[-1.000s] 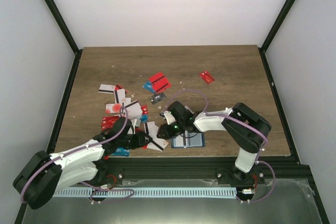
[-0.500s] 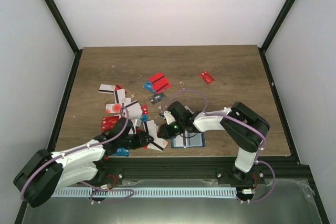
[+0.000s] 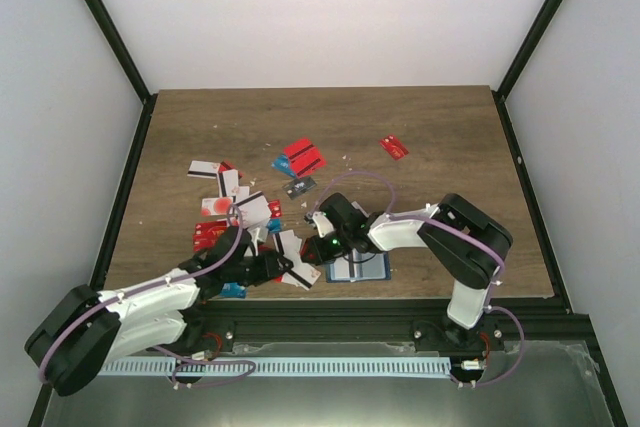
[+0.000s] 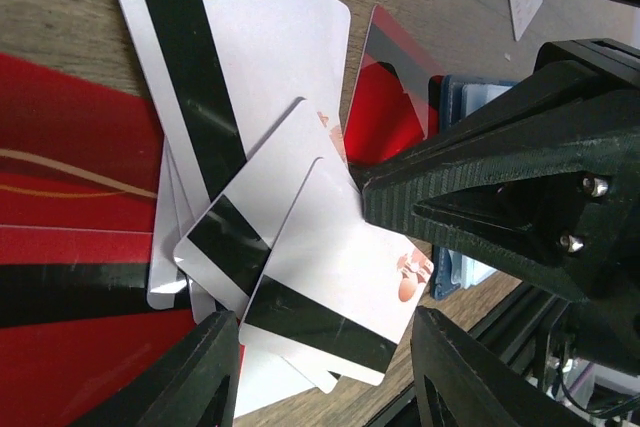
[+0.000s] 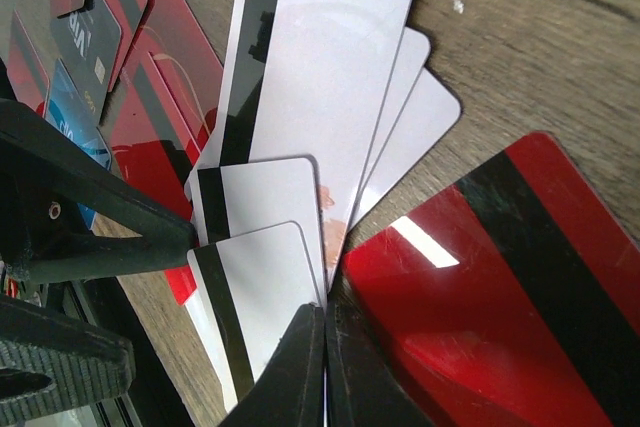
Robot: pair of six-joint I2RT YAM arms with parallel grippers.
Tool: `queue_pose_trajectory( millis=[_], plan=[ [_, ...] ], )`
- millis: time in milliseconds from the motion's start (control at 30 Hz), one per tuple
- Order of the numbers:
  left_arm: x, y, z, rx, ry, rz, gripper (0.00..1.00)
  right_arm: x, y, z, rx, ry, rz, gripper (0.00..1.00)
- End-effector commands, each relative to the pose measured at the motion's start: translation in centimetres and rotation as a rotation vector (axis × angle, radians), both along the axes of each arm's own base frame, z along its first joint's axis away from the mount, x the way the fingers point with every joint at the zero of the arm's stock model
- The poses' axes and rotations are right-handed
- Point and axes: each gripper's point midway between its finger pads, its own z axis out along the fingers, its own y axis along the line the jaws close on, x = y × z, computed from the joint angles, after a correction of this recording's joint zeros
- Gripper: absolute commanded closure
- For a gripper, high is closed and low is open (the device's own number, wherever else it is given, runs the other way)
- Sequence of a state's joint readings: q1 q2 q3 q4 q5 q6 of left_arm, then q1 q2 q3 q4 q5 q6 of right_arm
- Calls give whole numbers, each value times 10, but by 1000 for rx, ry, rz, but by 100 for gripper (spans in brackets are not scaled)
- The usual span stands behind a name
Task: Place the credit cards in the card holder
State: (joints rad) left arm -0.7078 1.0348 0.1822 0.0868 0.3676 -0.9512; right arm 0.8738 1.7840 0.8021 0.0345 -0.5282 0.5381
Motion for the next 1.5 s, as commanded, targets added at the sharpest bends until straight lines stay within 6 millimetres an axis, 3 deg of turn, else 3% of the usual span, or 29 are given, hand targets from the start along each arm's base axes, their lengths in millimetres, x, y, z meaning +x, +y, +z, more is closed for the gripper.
queue_pose_trajectory(
  millis=[0,367,600,633,1100,1467],
  plan=[
    [-2,-16,25,-133,-31,-32,51,-12,-11,-26,-75,57,-8,99],
    [-1,-10,21,-121,-39,-6,55,-18,-7,5,55,91,-8,99],
    [0,-17,36,-178,-72,-23,56,-23,-11,24,143,122,-5,99],
    [-4,-15,30,-175,-61,-25,57,-25,-10,25,153,130,-2,99],
    [-12,-20,30,-223,-58,-71,56,-33,-6,20,207,207,-1,99],
    [-17,-24,17,-191,-27,-91,61,-33,-9,12,197,227,-24,99]
  ],
)
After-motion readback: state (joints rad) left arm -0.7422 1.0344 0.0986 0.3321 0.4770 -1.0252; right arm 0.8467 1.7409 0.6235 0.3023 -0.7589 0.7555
